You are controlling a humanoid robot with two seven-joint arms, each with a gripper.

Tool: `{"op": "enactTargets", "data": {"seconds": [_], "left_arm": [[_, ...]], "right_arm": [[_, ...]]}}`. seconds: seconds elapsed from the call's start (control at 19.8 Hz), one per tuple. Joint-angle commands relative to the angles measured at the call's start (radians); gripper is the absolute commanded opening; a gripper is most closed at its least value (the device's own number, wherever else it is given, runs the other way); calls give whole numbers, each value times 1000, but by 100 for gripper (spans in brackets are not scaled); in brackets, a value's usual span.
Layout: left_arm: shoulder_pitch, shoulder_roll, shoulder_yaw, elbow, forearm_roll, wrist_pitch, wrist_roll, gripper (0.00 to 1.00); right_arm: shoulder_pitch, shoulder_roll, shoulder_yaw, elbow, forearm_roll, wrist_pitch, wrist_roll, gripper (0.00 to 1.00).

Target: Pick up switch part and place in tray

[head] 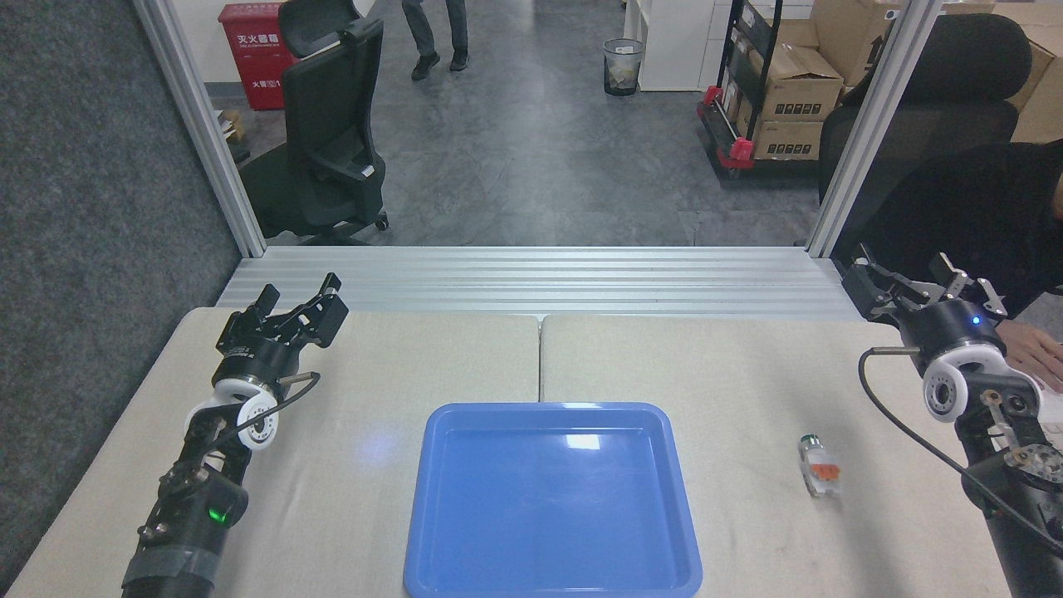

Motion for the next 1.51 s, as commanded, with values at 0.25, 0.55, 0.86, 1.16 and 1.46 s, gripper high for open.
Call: {"op": "enactTargets", "data": {"seconds": [0.25, 0.55, 0.86, 1.16, 1.46], "left_arm": [[0, 0, -25, 0, 0, 0, 0, 100], [0, 0, -25, 0, 0, 0, 0, 100], [-1, 0, -25, 0, 0, 0, 0, 100], [0, 0, -25, 0, 0, 0, 0, 100], [-1, 0, -25, 0, 0, 1, 0, 100]], "right_arm": [[76, 1, 45, -57, 7, 4, -6, 99], [257, 21, 39, -97, 8, 6, -28, 99], [357, 76, 91, -66, 12, 4, -28, 99], [380, 72, 143, -2, 20, 10, -29, 98], [386, 73, 166, 96, 129, 13, -75, 88]]}}
